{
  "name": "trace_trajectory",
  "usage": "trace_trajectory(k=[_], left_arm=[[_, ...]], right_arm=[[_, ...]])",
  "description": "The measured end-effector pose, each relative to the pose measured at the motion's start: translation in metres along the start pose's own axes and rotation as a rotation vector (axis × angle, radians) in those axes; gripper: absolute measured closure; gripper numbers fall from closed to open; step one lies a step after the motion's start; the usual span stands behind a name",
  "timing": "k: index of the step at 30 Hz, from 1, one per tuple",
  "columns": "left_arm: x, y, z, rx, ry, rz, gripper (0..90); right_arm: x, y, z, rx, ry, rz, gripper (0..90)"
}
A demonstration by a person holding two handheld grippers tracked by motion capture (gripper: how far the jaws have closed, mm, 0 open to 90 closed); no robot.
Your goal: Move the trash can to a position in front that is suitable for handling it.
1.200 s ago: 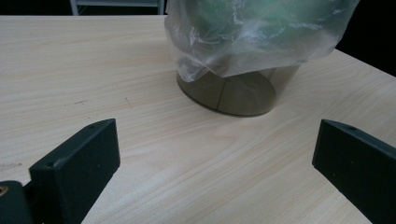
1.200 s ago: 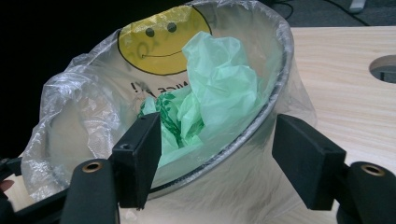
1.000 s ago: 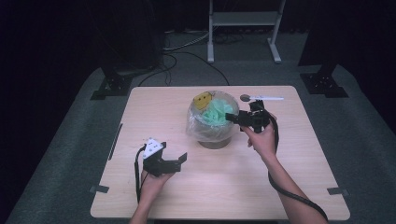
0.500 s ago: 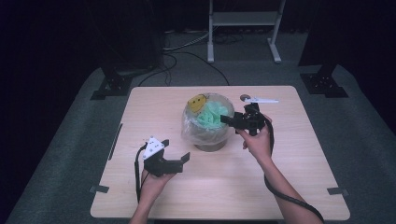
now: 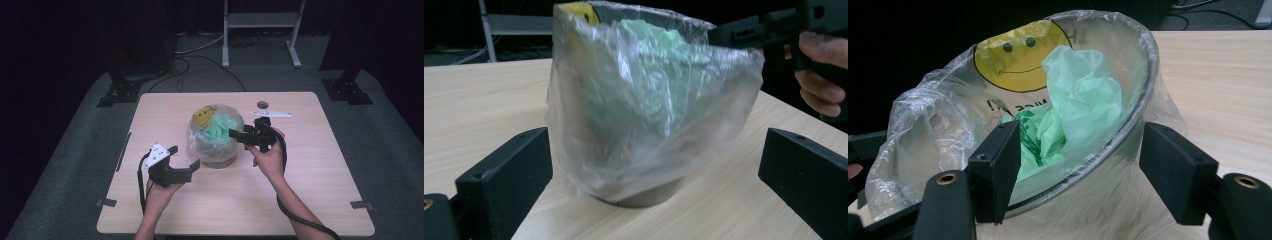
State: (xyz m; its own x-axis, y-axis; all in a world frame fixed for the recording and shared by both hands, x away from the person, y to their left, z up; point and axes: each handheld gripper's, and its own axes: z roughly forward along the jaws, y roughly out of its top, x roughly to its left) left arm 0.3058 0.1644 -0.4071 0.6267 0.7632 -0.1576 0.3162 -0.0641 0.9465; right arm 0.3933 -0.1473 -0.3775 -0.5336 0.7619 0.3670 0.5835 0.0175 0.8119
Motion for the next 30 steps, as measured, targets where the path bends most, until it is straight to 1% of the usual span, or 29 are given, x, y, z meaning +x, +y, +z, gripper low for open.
trace_trajectory(k=[1,3,5,7,9,13,20,22,24,25,26,27,28,29,30], left_arm=[[0.000,0.002,-0.002,0.000,0.001,0.005,0.0],[0.000,0.004,-0.003,-0.006,0.000,0.003,0.0],[0.001,0.006,-0.006,-0.015,-0.005,-0.012,0.0],[0.002,0.008,-0.007,-0.019,-0.001,-0.013,0.0],[0.003,0.009,-0.009,-0.018,-0.004,-0.009,3.2],[0.005,0.013,-0.012,-0.024,-0.003,-0.012,3.2],[0.012,0.022,-0.013,-0.042,0.005,-0.034,4.7],[0.015,0.024,-0.011,-0.037,0.010,-0.035,5.7],[0.018,0.026,-0.009,-0.026,0.003,-0.047,8.6],[0.019,0.027,-0.007,-0.014,0.005,-0.048,11.4],[0.022,0.029,-0.004,0.008,0.011,-0.045,12.9],[0.022,0.029,-0.004,0.008,0.011,-0.045,13.7],[0.024,0.031,-0.002,0.020,0.013,-0.055,13.7],[0.026,0.032,-0.002,0.024,0.008,-0.063,16.1],[0.027,0.034,-0.002,0.024,0.000,-0.063,19.5]], right_arm=[[0.002,-0.001,0.000,-0.001,0.002,-0.001,32.7],[0.005,-0.004,-0.001,-0.003,0.003,0.005,32.7],[0.007,-0.005,-0.001,-0.007,0.004,0.009,32.7],[0.011,-0.007,-0.001,-0.005,0.012,0.020,32.7],[0.013,-0.008,-0.001,-0.002,0.016,0.021,32.7],[0.018,-0.011,0.000,-0.002,0.021,0.024,32.6],[0.028,-0.016,0.000,-0.001,0.042,0.029,32.3],[0.030,-0.018,0.000,-0.003,0.048,0.030,32.1],[0.032,-0.019,-0.001,0.001,0.050,0.031,32.0],[0.034,-0.020,-0.002,0.010,0.052,0.032,31.8],[0.035,-0.020,-0.002,0.013,0.053,0.030,31.8],[0.035,-0.020,-0.002,0.013,0.053,0.030,31.8],[0.036,-0.020,-0.003,0.019,0.054,0.031,31.9],[0.037,-0.020,-0.005,0.021,0.054,0.026,31.9],[0.038,-0.021,-0.006,0.023,0.054,0.023,31.9]])
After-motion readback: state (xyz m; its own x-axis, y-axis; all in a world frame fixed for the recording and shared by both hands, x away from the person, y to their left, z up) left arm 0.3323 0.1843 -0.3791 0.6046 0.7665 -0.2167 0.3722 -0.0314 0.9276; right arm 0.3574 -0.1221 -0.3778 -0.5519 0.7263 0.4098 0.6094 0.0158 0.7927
